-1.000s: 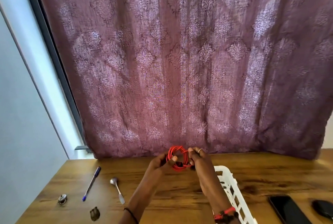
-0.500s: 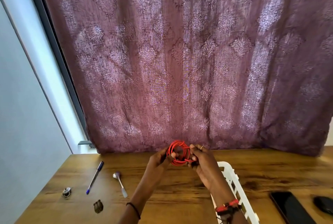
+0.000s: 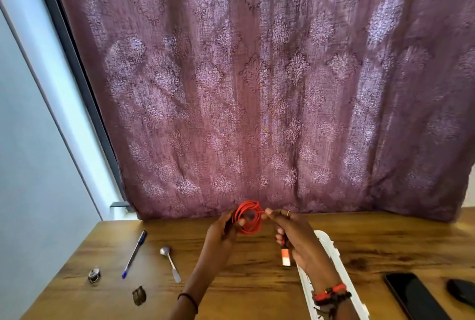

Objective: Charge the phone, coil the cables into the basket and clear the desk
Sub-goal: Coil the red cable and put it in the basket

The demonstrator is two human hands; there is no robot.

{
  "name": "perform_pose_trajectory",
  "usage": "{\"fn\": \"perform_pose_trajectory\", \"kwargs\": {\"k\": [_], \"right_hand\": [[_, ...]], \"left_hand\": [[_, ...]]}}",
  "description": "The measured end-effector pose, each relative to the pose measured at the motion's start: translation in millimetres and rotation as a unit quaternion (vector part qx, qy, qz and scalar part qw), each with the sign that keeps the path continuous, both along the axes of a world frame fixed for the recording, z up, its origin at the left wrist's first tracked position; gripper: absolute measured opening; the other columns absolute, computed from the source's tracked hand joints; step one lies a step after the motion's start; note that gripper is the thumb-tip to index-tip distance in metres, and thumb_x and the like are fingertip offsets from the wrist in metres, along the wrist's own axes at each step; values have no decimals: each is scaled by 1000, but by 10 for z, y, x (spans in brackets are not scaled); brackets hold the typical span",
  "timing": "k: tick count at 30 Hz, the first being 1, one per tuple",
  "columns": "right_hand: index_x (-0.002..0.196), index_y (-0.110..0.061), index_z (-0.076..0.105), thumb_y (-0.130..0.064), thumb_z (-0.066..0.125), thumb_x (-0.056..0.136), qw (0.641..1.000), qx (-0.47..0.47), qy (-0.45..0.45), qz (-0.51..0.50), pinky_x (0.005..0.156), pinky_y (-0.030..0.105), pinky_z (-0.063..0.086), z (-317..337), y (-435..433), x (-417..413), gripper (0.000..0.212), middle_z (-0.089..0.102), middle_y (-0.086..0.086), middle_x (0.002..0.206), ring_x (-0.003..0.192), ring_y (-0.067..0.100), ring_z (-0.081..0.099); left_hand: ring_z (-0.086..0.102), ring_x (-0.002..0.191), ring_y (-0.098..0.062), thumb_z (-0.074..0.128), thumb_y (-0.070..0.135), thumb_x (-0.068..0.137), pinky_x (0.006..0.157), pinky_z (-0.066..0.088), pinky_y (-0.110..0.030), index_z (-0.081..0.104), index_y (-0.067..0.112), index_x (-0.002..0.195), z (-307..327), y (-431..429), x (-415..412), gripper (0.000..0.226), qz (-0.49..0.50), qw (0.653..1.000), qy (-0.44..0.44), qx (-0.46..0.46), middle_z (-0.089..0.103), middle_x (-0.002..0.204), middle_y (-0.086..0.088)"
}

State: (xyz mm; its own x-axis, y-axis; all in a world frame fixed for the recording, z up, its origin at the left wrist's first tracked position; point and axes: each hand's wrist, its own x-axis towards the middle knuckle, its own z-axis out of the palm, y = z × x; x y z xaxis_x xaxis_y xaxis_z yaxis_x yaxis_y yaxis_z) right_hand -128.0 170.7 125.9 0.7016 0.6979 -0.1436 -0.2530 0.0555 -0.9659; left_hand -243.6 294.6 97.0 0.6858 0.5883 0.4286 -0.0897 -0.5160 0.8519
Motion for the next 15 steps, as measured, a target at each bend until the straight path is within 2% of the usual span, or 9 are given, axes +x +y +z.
{"fn": "perform_pose_trajectory", "kwargs": {"k": [4, 7, 10, 13, 15], "right_hand": [[74, -17, 61, -15, 64, 86, 994, -28, -108, -1, 40, 13, 30, -10, -69, 68, 12, 53, -7, 47, 39, 1, 39], [71, -23, 69, -15, 71, 80, 981, -48, -187, -20, 52, 6, 40, -12, -83, 76, 12, 68, -10, 64, 58, -1, 57], [77, -20, 76, -16, 74, 76, 948, -100, -291, -84, 62, 2, 39, -19, -33, 73, 4, 70, -9, 72, 73, 7, 62], [97, -9, 74, -23, 68, 84, 896, -181, -377, -150, 79, 20, 41, -59, 66, 8, 20, 73, 8, 93, 90, 21, 65], [104, -7, 71, -23, 60, 90, 878, -207, -403, -157, 86, 29, 44, -99, 137, -80, 24, 72, 12, 102, 98, 26, 64]], "left_hand": [[58, 76, 6, 53, -3, 89, 72, 46, -13, 65, 6, 100, 8, -49, 11, 19, -28, 991, -34, -127, 68, 84, 7], [63, 71, 0, 49, 0, 91, 65, 50, -15, 66, 4, 92, -24, -61, 18, 18, -43, 957, -61, -281, 71, 75, 5], [67, 75, -6, 51, 5, 91, 64, 54, -16, 69, 7, 92, -47, -103, 31, 19, -51, 926, -71, -368, 73, 79, 0], [69, 74, -6, 52, 6, 91, 62, 54, -16, 71, 7, 92, -52, -179, 73, 19, -43, 908, -86, -407, 74, 82, -2], [69, 75, -6, 51, 5, 91, 63, 55, -17, 69, 4, 96, -55, -219, 106, 19, -38, 904, -94, -415, 74, 84, -4]]}}
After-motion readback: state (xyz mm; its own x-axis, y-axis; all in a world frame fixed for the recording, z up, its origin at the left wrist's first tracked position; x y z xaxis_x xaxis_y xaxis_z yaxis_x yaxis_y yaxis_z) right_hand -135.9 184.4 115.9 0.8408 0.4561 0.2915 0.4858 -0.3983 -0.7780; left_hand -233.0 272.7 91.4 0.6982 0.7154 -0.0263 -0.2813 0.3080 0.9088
